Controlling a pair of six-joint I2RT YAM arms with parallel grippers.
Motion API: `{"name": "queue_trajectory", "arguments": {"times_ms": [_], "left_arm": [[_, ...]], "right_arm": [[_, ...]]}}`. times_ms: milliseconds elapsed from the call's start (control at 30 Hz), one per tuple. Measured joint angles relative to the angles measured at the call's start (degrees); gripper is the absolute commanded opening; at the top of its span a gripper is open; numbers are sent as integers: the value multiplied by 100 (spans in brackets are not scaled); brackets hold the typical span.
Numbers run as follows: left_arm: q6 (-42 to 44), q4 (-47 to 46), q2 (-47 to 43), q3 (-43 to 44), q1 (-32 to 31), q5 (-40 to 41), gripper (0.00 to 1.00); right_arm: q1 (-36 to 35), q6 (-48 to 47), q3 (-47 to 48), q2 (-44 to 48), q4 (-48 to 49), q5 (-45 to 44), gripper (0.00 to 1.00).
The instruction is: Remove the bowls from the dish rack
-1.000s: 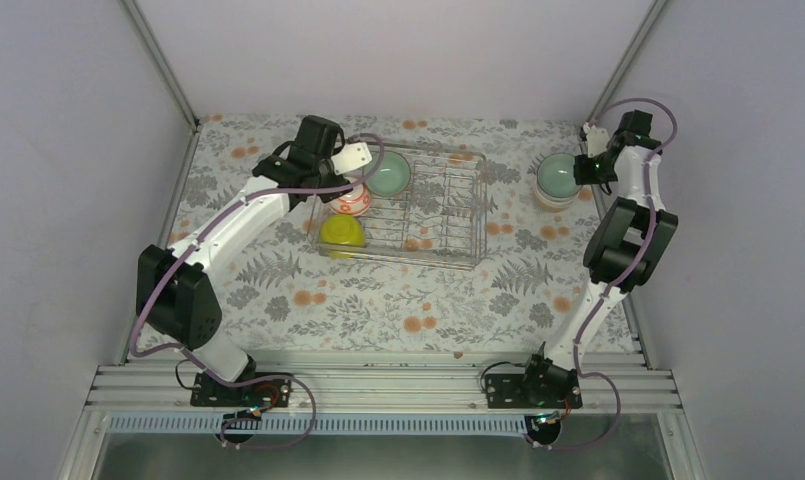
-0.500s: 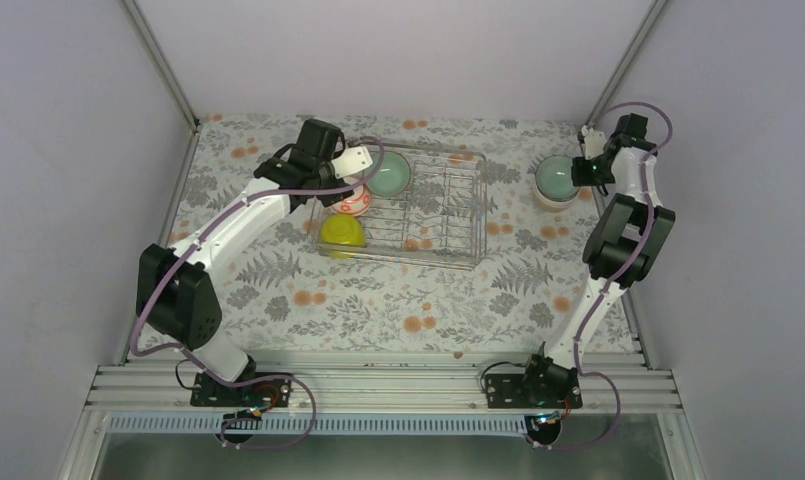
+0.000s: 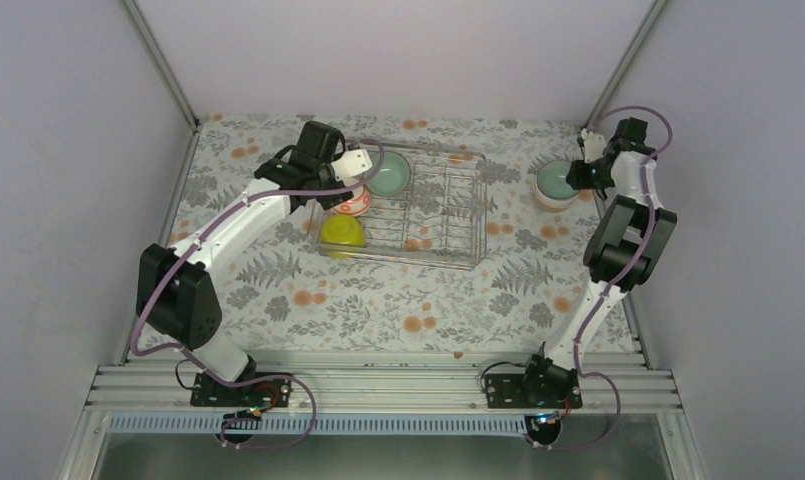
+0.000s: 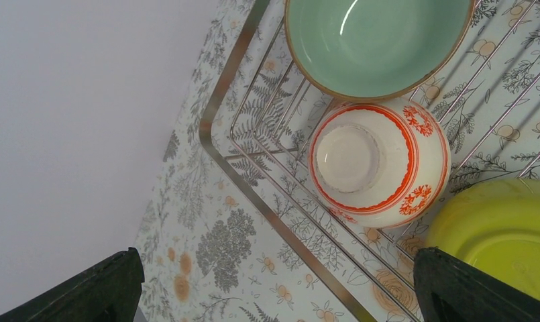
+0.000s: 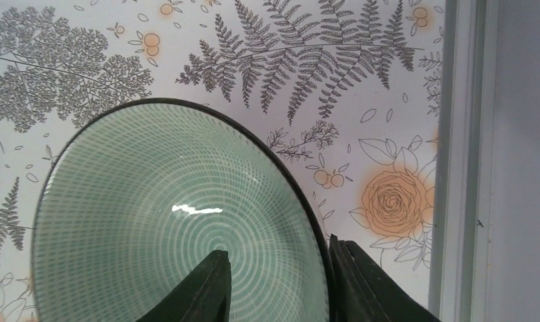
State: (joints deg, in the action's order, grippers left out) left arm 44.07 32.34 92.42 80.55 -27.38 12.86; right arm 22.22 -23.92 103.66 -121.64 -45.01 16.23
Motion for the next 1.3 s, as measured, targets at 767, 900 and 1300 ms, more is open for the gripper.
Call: {"name": "queue_trajectory", "arguments": {"times_ms": [767,900,1300], "left_arm": [[-153,-133,-2,-374,0,-4,100],[-168,-197,-2,-455,0,-7,100],[-170,-339,-81,-623,0,-2,100]], "right_arm": [[317,-328,-2249,2142,1521,326,4],[492,-391,-2669,2142,1818,472,4],[487,-385,-2741,1878,2247,881,4]]}}
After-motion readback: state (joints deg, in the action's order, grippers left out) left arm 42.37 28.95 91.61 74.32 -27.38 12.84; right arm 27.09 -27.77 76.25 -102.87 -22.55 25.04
